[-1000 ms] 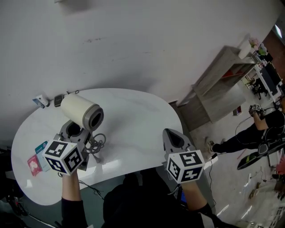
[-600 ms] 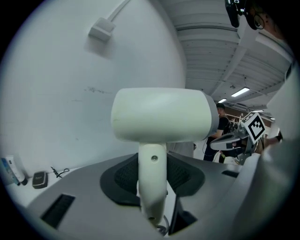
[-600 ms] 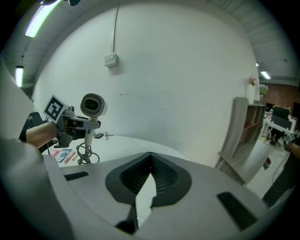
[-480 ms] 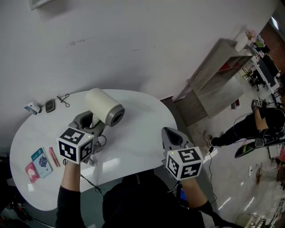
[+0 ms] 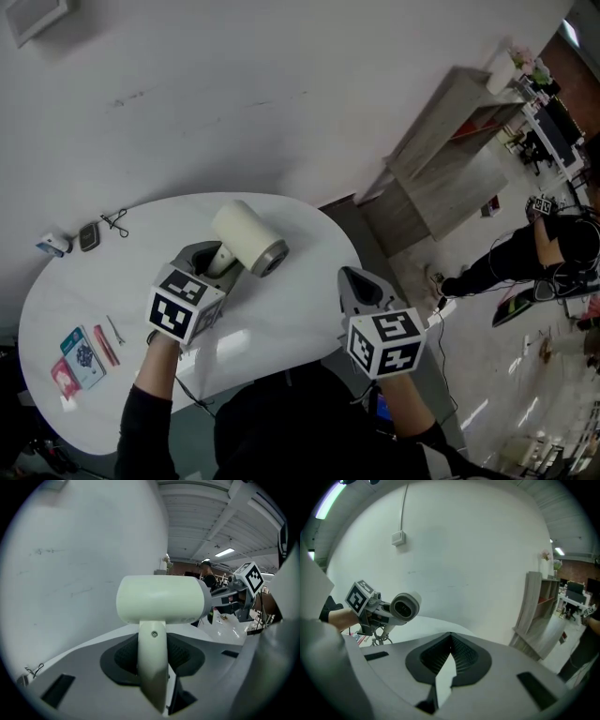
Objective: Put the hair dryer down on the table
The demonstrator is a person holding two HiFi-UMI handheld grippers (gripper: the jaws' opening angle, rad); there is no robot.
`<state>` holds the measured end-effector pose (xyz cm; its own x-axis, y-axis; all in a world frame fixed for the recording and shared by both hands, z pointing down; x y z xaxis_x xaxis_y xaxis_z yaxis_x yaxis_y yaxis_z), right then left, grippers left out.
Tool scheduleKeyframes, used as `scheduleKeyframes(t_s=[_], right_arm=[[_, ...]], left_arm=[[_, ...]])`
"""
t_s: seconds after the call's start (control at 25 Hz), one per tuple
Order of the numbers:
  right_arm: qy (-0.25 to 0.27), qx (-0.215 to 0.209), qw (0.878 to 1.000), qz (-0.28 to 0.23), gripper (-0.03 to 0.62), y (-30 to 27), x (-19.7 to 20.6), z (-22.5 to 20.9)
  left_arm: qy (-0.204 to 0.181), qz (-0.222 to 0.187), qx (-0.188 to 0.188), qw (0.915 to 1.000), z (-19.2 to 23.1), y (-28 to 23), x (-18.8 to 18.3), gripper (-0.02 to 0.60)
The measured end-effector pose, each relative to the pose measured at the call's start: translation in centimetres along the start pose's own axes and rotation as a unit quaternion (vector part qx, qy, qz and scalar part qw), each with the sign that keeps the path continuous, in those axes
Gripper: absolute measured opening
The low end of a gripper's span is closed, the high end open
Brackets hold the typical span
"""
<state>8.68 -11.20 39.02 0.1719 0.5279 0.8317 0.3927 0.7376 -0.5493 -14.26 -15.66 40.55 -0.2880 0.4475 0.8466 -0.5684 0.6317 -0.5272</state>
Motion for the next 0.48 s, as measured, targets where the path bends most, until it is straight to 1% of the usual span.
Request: scheduleKeyframes(t_s=[0.12,0.28,0.48], right_arm=[[-0.004,0.002,1.0,0.004,0.002,-0.2,0.2,-0.7],[-0.008,0.005,1.0,0.012,0.002,-0.7,0.5,-1.5],[-0.013,0.004,1.0,0.024,0.002,-1.3,1.0,-1.8]], left_arm=[[-0.024,0.024,0.013,0.9993,-0.8,-1.8,0.5,0.158],[-0.057,0.058,0.028,0.9963,-1.9,-3.8,1.2,0.158],[-0.081,0.091,0.044,0.9916,-2.8,-5.8,2.4,0.158]])
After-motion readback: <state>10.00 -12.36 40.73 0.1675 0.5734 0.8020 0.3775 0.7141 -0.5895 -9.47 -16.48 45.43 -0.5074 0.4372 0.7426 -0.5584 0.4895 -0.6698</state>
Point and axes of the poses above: the fingertips, and each gripper's own axes: y backward along the fingers, z to its left, x out of its underside, the point moved 5 cm from there along y, backward along the fingers, and after that the axes turned 1 degree about -x, right-handed, at the moved point
